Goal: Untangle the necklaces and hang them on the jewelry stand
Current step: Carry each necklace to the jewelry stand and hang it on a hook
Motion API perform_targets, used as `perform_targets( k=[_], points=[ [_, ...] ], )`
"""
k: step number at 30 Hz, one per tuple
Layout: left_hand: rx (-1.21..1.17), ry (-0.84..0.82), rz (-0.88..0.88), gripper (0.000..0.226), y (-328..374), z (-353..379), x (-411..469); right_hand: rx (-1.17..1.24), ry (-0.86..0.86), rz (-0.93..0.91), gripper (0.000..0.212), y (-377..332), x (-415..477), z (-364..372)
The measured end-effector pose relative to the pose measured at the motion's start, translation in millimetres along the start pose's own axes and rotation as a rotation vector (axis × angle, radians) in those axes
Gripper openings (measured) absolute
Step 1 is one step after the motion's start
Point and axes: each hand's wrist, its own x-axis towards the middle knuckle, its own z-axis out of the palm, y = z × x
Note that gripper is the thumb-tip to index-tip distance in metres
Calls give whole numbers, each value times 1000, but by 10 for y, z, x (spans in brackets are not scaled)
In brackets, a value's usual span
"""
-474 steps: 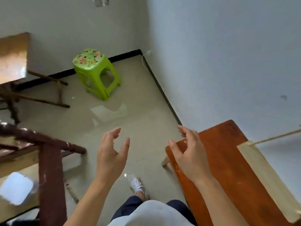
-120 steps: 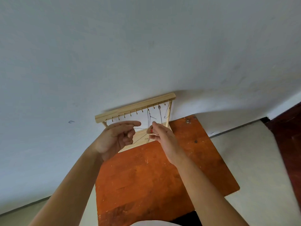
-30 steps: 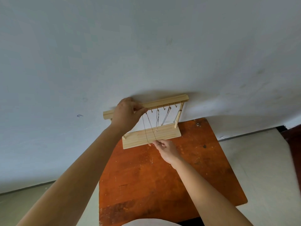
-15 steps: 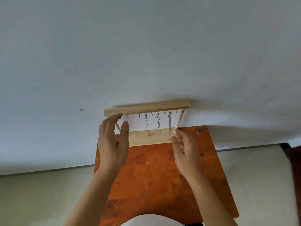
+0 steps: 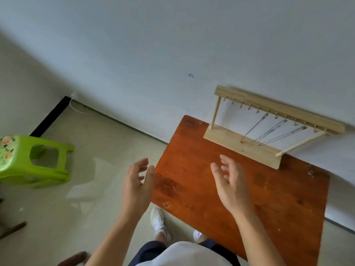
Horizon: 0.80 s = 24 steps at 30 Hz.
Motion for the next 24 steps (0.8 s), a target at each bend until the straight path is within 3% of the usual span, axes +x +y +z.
perform_targets(
  k=[7,17,24],
  points=[
    [-121,332,-73,21,-603,-1442,172,-104,-236,-266,51,-1202,-85,1212],
    [-264,723,-321,26,-2233,-3584,168,-328,-627,-558,50,-2575,-765,4028],
    [-309,989,-413,27,-2727,-4952,285,-277,-766,-762,50,-3654,-1203,5476]
  ],
)
